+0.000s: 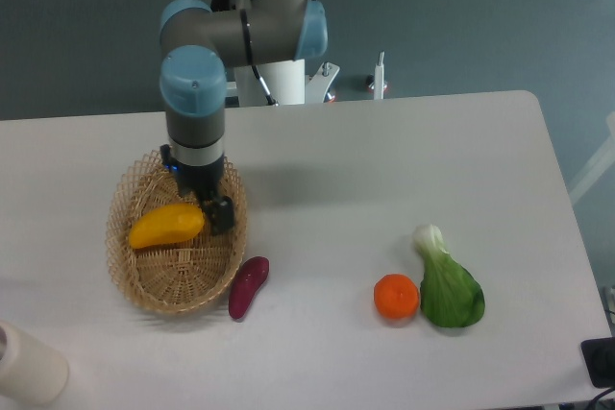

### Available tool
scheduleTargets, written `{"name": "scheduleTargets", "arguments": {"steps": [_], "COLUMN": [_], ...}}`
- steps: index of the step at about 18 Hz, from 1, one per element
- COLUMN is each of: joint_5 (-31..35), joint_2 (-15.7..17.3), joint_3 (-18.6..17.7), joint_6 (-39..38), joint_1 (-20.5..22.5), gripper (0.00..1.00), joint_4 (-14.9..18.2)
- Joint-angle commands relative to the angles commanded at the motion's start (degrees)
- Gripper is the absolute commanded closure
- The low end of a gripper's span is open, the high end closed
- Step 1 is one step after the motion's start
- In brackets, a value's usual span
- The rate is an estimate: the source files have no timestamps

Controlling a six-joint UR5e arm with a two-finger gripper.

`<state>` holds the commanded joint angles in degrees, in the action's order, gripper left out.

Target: Place the mango in the basket

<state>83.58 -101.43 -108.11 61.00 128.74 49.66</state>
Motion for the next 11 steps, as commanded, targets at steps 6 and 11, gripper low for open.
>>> {"name": "scheduleTargets", "arguments": {"steps": [6,11], "joint_5": [-0.2,0.0], "joint_2": [-1.7,-5.4], "joint_3": [7.5,12.8], "joint_6": [2.3,11.1], "joint_1": [8.1,17.1], "gripper": [0.00,0.00], "joint_4": [3.9,11.1]}}
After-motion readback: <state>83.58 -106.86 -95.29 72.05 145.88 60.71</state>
